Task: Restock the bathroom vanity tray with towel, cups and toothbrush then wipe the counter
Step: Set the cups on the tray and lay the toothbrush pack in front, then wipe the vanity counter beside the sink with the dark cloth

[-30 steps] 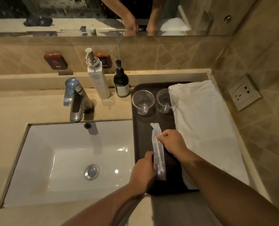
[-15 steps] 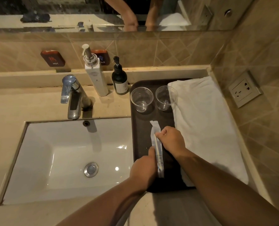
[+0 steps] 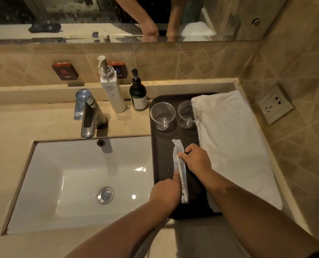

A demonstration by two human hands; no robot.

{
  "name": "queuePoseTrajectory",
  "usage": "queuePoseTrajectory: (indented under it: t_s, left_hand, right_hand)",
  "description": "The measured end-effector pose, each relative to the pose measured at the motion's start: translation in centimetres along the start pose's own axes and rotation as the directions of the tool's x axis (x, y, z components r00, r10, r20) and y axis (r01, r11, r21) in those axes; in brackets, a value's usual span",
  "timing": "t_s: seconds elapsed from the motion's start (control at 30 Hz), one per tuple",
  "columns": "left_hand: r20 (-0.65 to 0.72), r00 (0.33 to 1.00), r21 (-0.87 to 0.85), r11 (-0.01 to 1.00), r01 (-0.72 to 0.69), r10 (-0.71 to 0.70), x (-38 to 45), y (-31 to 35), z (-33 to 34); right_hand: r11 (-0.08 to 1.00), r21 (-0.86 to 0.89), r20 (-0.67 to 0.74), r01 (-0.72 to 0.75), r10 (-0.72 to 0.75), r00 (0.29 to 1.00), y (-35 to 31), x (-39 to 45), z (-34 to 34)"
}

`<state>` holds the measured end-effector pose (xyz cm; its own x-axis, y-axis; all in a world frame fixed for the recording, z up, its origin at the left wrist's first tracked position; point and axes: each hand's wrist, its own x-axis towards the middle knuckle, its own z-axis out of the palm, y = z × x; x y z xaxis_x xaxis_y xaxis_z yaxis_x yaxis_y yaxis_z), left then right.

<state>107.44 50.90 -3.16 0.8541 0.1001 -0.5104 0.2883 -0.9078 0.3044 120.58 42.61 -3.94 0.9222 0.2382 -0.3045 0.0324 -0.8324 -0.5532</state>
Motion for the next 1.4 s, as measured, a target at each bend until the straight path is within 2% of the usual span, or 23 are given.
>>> queuePoseTrajectory:
  t_s: [0.17, 0.3, 0.47, 0.67, 0.87, 1.0, 1.4]
  left_hand:
    - [-0.132, 0.990, -0.014, 0.999, -0.050, 0.048, -0.5, -1.0, -0.4]
    - [-0.267, 0.963, 0.002, 0.999, -0.048, 0.047, -1.0, -2.9, -2.3]
    - [-0.362, 0.929, 0.099, 0.994, -0.044, 0.077, -0.8, -6.0, -7.0]
    - [-0.425, 0.897, 0.317, 0.948, 0.024, 0.120, -1.9, -8.7, -9.9]
    - [-0.457, 0.887, 0.332, 0.938, 0.103, 0.065, -5.6, -9.5, -9.2]
    - [-0.477, 0.878, 0.315, 0.940, 0.131, 0.038, -8.7, -9.5, -8.0]
    - [-0.495, 0.861, 0.238, 0.935, 0.263, -0.116, -17.8, -9.4, -4.2]
  right_hand:
    - [0.998, 0.045, -0.011, 0.036, -0.036, 0.999, 0.1, -0.3, -0.9]
    - [0.989, -0.099, -0.008, 0.113, -0.114, 0.993, -0.4, -1.4, -2.0]
    - [0.911, -0.302, 0.061, 0.282, -0.276, 0.959, -3.1, -2.9, -2.7]
    - [0.810, -0.439, 0.145, 0.389, -0.363, 0.920, -6.2, -5.1, -3.1]
    - [0.742, -0.501, 0.160, 0.445, -0.426, 0.891, -7.9, -7.6, -2.2]
    - [0.737, -0.493, 0.148, 0.462, -0.452, 0.879, -7.8, -9.7, -1.2]
    - [0.680, -0.488, 0.229, 0.548, -0.506, 0.832, -7.7, -17.3, 0.6]
